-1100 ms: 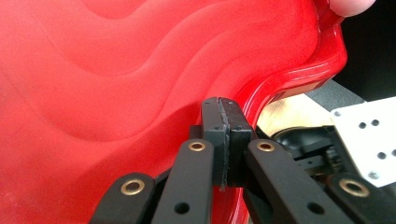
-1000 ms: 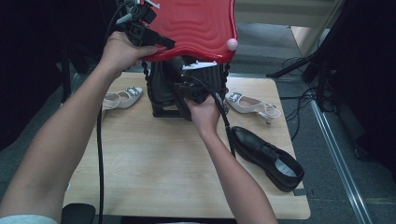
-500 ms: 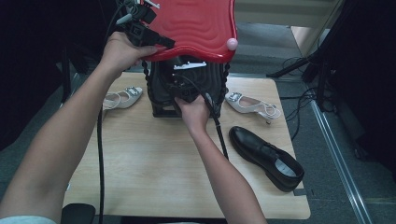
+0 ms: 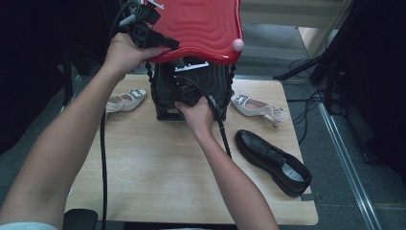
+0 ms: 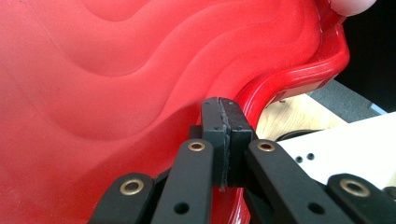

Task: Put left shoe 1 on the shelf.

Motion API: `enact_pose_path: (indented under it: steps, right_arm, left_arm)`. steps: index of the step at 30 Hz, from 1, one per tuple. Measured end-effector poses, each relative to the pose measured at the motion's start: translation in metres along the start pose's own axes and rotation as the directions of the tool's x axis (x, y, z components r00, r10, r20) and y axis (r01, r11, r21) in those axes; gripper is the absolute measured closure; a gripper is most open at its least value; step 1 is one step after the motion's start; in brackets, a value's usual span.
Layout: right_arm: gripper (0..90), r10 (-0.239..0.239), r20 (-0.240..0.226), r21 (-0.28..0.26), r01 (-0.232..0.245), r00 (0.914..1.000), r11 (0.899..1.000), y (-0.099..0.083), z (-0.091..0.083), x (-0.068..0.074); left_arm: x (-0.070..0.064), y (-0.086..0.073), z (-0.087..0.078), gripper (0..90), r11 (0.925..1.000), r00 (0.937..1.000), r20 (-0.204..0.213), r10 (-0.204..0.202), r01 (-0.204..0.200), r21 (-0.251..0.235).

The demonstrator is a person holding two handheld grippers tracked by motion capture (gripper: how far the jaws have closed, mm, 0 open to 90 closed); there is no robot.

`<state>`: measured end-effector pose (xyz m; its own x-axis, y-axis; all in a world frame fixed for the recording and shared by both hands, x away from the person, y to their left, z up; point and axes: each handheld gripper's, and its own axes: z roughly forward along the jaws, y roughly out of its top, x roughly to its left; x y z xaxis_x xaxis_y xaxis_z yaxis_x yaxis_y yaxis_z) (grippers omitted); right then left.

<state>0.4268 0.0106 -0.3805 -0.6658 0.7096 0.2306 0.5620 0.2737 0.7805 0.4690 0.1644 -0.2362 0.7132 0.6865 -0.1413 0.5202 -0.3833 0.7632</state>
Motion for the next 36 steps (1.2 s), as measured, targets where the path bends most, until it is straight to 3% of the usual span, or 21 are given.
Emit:
enact_pose_path:
  steps: [2,5,7,8,10,11,12,15,16,18,21,25,27,32,36]
  right_arm:
    - [59.8,-0.032,0.001,-0.015,0.032,0.9995,0.999,-0.002,-0.010,0.001]
    - [61.8,-0.034,-0.004,-0.013,0.034,0.9994,0.999,-0.004,-0.018,0.001]
    - [71.8,-0.043,-0.019,-0.014,0.043,0.9989,0.999,-0.011,-0.034,-0.004]
    - [71.8,-0.043,-0.019,-0.014,0.043,0.9989,0.999,-0.011,-0.034,-0.004]
    - [83.5,-0.047,-0.050,-0.013,0.046,0.9976,0.999,-0.018,-0.047,-0.007]
    - [83.5,-0.047,-0.050,-0.013,0.046,0.9976,0.999,-0.018,-0.047,-0.007]
    - [88.4,-0.049,-0.079,-0.010,0.048,0.9957,0.999,-0.025,-0.056,-0.008]
    - [90.0,-0.066,-0.102,-0.014,0.065,0.9926,0.998,-0.033,-0.063,-0.008]
    - [90.0,-0.099,-0.112,-0.015,0.098,0.9888,0.995,-0.042,-0.068,-0.008]
    - [90.0,-0.118,-0.122,-0.020,0.116,0.9855,0.993,-0.050,-0.072,-0.009]
    - [90.0,-0.144,-0.127,-0.027,0.142,0.9813,0.989,-0.060,-0.074,-0.012]
    - [90.0,-0.165,-0.119,0.010,0.167,0.9792,0.986,-0.078,-0.069,-0.019]
    - [90.0,-0.151,-0.118,0.031,0.156,0.9815,0.987,-0.085,-0.067,-0.023]
    - [90.0,-0.154,-0.090,0.020,0.156,0.9840,0.988,-0.090,-0.055,-0.036]
    - [90.0,-0.115,-0.113,0.028,0.119,0.9869,0.992,-0.086,-0.052,-0.040]
  left_arm:
    - [0.000,0.000,0.000,90.0,1.0000,1.0000,-0.001,0.000,0.000,0.000]
    - [0.000,0.000,0.000,90.0,1.0000,1.0000,-0.001,-0.001,0.001,0.000]
    - [0.000,0.000,0.000,90.0,1.0000,1.0000,-0.001,-0.003,0.003,0.001]
    - [0.000,0.000,0.000,90.0,1.0000,1.0000,-0.001,-0.003,0.003,0.001]
    - [0.000,0.000,0.000,90.0,1.0000,1.0000,0.001,-0.004,0.004,0.000]
    - [0.000,0.000,0.000,90.0,1.0000,1.0000,0.001,-0.004,0.004,0.000]
    - [0.000,0.000,0.000,90.0,1.0000,1.0000,0.000,-0.004,0.004,0.001]
    - [0.000,0.000,0.000,90.0,1.0000,1.0000,0.000,-0.005,0.005,0.000]
    - [0.000,0.000,0.000,90.0,1.0000,1.0000,0.000,-0.004,0.004,-0.002]
    - [0.000,0.000,0.000,90.0,1.0000,1.0000,0.001,-0.005,0.005,-0.002]
    - [0.000,0.000,0.000,90.0,1.0000,1.0000,0.000,-0.005,0.005,-0.003]
    - [0.000,-0.001,0.000,90.0,1.0000,1.0000,0.000,-0.002,0.002,-0.004]
    - [0.000,-0.001,0.000,90.0,1.0000,1.0000,-0.001,0.000,0.000,-0.005]
    - [-0.001,-0.001,0.000,90.0,0.9999,1.0000,-0.004,0.000,0.000,-0.013]
    - [0.000,-0.002,0.000,90.0,0.9998,1.0000,0.000,-0.006,0.006,-0.018]
